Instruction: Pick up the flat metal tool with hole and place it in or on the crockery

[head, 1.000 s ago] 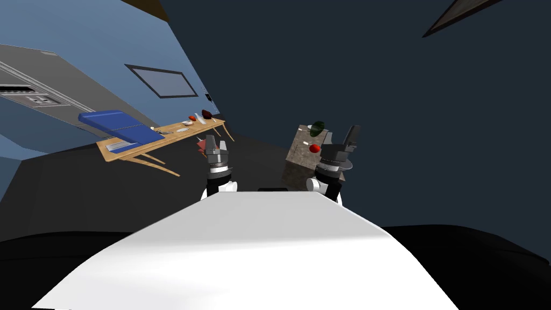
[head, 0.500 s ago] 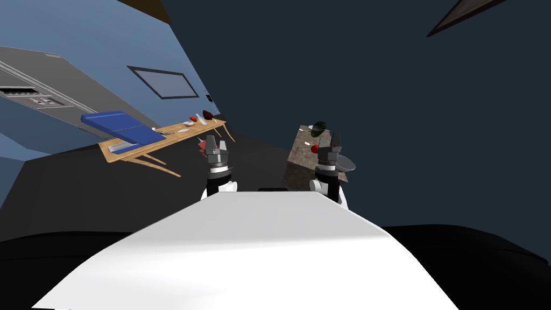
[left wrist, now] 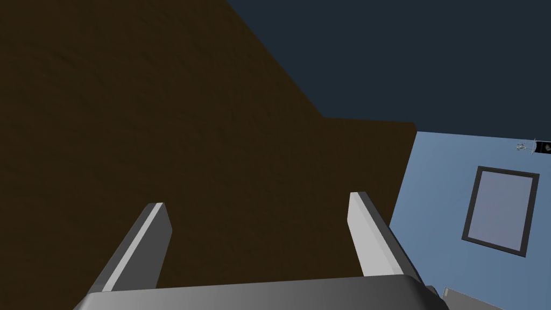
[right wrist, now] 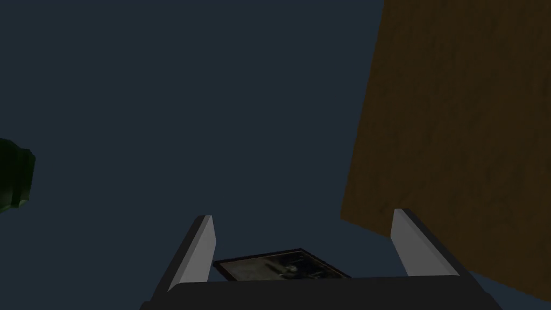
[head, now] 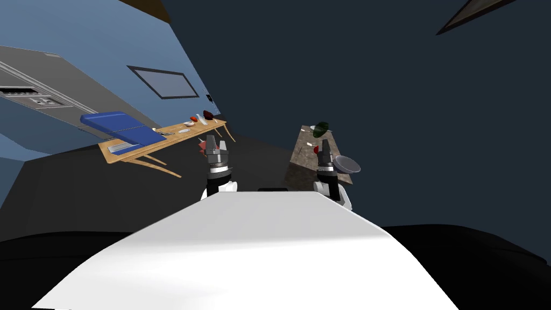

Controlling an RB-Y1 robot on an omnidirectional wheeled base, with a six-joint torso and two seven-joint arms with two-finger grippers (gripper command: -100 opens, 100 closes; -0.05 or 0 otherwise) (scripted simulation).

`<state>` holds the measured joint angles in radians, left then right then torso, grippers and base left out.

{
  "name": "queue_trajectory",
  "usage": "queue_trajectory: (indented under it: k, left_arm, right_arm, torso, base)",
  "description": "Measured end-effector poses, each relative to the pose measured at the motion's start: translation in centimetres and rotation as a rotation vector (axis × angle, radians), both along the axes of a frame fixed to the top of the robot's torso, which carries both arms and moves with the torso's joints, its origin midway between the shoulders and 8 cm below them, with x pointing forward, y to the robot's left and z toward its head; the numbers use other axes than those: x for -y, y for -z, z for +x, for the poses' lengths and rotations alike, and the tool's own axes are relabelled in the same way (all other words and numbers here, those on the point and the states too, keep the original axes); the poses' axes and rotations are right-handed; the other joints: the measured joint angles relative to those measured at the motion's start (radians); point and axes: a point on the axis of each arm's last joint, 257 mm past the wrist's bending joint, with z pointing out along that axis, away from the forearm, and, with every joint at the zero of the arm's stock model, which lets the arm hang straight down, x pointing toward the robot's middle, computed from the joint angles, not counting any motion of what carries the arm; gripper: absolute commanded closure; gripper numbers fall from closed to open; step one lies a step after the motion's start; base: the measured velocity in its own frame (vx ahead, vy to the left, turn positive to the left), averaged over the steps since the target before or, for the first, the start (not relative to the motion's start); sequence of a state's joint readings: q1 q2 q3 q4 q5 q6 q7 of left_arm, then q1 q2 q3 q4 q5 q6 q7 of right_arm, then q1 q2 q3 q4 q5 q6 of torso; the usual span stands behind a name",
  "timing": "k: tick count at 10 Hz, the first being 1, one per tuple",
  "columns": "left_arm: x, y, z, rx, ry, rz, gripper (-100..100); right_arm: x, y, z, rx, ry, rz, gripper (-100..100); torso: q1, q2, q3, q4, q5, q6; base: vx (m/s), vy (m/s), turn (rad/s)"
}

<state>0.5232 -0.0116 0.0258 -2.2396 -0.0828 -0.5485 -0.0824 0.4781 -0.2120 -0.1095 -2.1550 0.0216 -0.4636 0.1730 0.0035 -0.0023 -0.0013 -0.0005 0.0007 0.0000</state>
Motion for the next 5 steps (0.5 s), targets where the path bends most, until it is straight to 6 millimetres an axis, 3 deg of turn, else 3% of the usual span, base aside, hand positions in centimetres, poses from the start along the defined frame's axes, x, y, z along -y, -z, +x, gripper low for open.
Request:
queue_trajectory:
  k: [3, 5]
  left_arm:
    - [0.0, 0.0, 0.0, 0.000, 0.000, 0.000, 0]
    - [0.0, 0.0, 0.0, 0.000, 0.000, 0.000, 0]
  right_arm:
    - [2.0, 4.2, 1.1, -0.109, 0.076, -0.087, -100]
    - [5.2, 7.7, 1.8, -0.206, 0.145, -0.160, -100]
  torso:
    - [0.000, 0.000, 0.000, 0.000, 0.000, 0.000]
    - [0.001, 0.000, 0.000, 0.000, 0.000, 0.000]
  base:
    - [0.025, 0.064, 0.002]
    - [0.037, 0.087, 0.000]
